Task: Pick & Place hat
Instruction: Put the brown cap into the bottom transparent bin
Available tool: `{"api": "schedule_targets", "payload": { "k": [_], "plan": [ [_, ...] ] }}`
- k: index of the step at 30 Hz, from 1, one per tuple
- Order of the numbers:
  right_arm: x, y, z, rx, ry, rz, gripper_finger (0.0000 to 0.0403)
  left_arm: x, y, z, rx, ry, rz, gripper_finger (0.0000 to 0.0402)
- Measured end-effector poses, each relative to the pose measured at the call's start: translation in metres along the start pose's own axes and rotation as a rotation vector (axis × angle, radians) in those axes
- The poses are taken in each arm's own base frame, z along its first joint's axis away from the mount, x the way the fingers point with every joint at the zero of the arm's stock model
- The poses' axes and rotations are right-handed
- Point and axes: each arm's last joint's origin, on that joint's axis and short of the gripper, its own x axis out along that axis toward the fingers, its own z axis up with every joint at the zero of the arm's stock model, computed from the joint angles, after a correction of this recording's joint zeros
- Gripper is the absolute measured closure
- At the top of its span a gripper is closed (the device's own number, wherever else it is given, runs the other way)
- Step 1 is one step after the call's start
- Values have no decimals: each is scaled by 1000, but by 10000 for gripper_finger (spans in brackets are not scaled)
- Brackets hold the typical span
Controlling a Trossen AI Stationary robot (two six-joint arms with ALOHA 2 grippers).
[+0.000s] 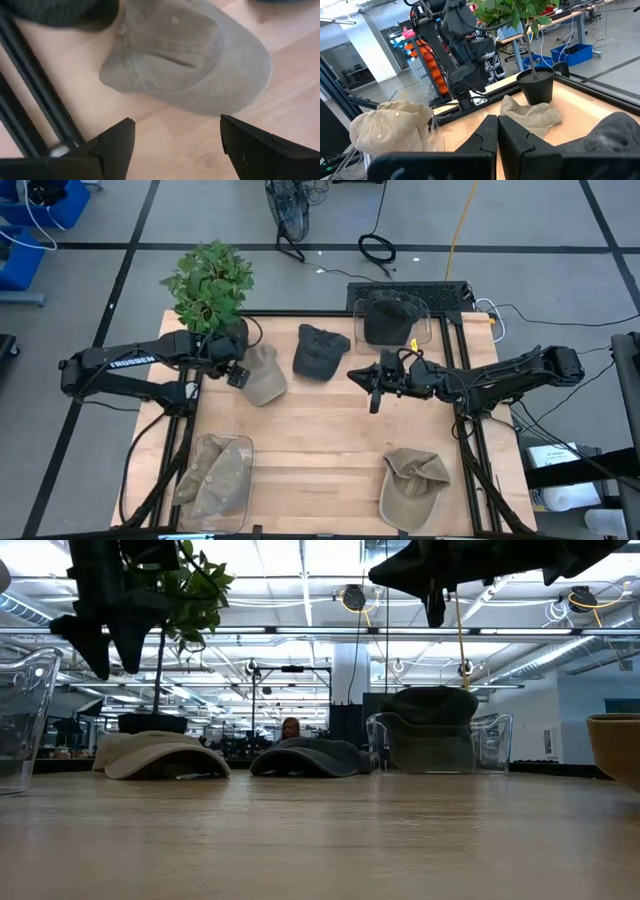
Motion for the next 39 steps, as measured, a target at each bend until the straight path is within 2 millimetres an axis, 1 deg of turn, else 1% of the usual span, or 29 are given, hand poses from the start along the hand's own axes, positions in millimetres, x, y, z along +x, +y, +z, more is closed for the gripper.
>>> {"api": "schedule_targets", "payload": {
  "k": [4,10,13,17,21,25,33,39],
  "plan": [
    [0,0,0,-1,2,-1,402,6,-6,-11,-63,20,8,117],
    [0,0,-1,-11,7,-3,402,25,-12,-38,-83,50,47,126],
    [0,-1,-1,-37,5,-9,402,35,-11,-49,-86,53,79,131],
    [0,-2,0,-56,-11,-51,402,51,-6,-55,-92,34,108,135],
    [0,-3,0,-73,-20,-78,402,63,-2,-54,-96,-13,129,130],
    [0,-3,0,-79,-20,-77,401,68,4,-49,-136,-75,170,115],
    [0,-3,0,-79,-18,-74,402,87,18,-43,-191,-102,197,81],
    [0,-2,0,-79,-16,-69,402,99,22,-37,-204,-138,147,79]
  ]
}}
